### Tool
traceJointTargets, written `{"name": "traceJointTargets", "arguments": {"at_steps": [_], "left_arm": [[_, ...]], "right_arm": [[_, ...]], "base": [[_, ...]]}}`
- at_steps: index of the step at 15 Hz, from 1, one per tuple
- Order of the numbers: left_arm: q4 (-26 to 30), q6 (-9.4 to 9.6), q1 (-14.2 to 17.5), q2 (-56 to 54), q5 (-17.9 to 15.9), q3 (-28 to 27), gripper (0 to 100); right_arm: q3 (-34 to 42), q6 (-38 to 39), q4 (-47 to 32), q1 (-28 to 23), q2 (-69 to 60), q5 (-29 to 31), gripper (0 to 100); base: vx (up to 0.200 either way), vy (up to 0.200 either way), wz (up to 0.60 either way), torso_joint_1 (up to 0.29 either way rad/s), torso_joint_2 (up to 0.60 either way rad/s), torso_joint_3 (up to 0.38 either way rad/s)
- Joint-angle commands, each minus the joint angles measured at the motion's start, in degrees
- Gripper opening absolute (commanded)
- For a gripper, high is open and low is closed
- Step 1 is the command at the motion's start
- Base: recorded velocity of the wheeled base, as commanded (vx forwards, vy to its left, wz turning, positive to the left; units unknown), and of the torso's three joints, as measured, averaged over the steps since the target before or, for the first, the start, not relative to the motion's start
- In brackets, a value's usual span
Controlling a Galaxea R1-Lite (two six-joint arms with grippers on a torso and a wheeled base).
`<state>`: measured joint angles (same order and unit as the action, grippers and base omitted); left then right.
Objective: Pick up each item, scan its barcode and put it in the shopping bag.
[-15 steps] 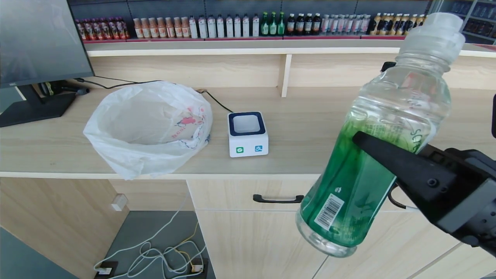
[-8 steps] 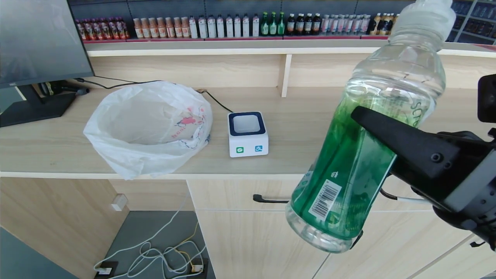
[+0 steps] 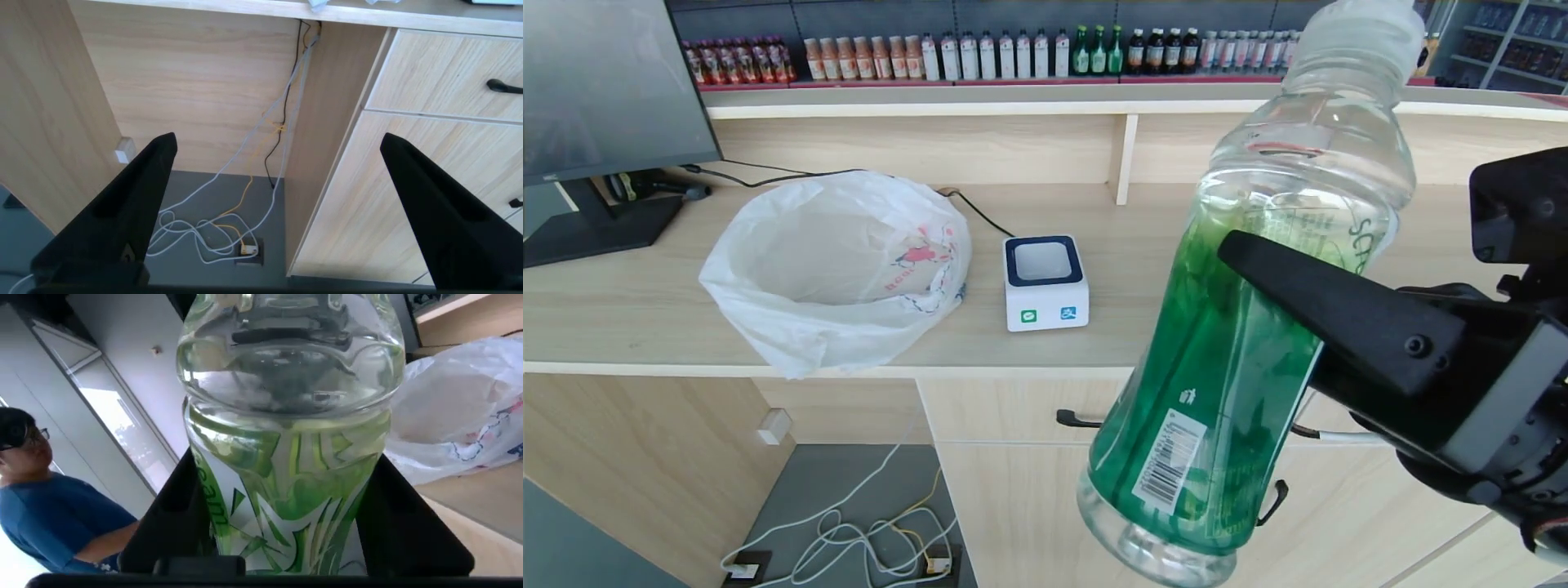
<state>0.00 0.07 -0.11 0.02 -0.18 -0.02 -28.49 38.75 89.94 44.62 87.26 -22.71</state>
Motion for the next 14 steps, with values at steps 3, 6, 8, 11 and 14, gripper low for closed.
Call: {"name": "traceJointTargets", "arguments": {"at_steps": [3, 6, 8, 11, 14], "left_arm": [[0.0, 0.01, 0.02, -0.02, 0.01, -0.06, 100], [0.0, 0.01, 0.02, -0.02, 0.01, 0.02, 100], [0.0, 0.01, 0.02, -0.02, 0.01, 0.02, 100], [0.0, 0.01, 0.02, -0.02, 0.01, 0.02, 100], [0.0, 0.01, 0.02, -0.02, 0.01, 0.02, 100]], "right_arm": [[0.01, 4.14, 0.06, 0.82, -1.39, 0.04, 0], [-0.78, 6.25, 0.06, 0.82, -2.09, 0.04, 0], [-0.69, 6.25, 0.06, 0.82, -2.09, 0.04, 0], [-0.69, 6.16, 0.06, 0.91, -2.27, 0.04, 0], [-0.16, 5.46, 0.06, 0.82, -2.71, 0.04, 0]], "base": [[0.0, 0.0, 0.0, 0.0, 0.0, 0.0], [0.0, 0.0, 0.0, 0.0, 0.0, 0.0], [0.0, 0.0, 0.0, 0.0, 0.0, 0.0], [0.0, 0.0, 0.0, 0.0, 0.0, 0.0], [0.0, 0.0, 0.0, 0.0, 0.0, 0.0]]}}
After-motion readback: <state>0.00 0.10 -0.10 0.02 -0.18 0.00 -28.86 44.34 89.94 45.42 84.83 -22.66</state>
